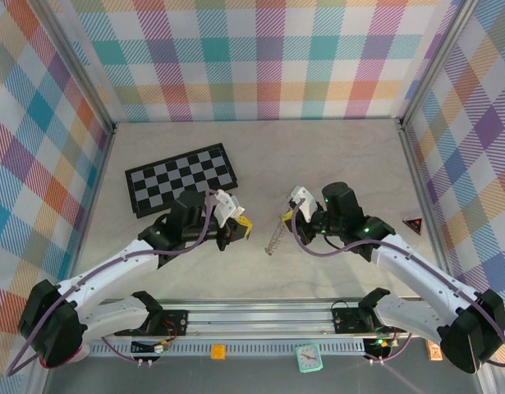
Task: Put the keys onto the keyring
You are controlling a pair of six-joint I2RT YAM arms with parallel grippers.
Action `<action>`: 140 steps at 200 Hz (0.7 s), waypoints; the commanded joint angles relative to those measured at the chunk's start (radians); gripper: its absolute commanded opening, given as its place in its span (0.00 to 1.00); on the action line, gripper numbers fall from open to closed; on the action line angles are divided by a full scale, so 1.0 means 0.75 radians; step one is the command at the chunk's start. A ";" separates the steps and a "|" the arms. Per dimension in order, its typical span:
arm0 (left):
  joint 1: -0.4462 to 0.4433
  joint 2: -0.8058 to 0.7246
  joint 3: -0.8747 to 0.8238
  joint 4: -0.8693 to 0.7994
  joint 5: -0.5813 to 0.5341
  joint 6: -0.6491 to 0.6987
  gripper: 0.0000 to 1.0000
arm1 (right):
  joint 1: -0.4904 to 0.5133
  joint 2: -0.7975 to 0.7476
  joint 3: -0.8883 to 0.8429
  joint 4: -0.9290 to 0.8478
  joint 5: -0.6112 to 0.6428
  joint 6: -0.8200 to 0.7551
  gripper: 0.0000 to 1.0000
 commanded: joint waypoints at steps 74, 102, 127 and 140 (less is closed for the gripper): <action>0.050 0.019 0.045 0.043 0.164 -0.392 0.00 | 0.115 0.104 -0.072 0.319 -0.047 -0.285 0.00; 0.067 0.018 -0.006 0.115 0.156 -0.467 0.00 | 0.138 0.162 -0.072 0.337 -0.039 -0.322 0.00; 0.067 0.017 -0.073 0.232 0.180 -0.545 0.00 | 0.154 0.204 -0.061 0.339 -0.043 -0.316 0.00; 0.067 0.010 -0.094 0.255 0.194 -0.560 0.00 | 0.159 0.213 -0.060 0.348 -0.043 -0.311 0.00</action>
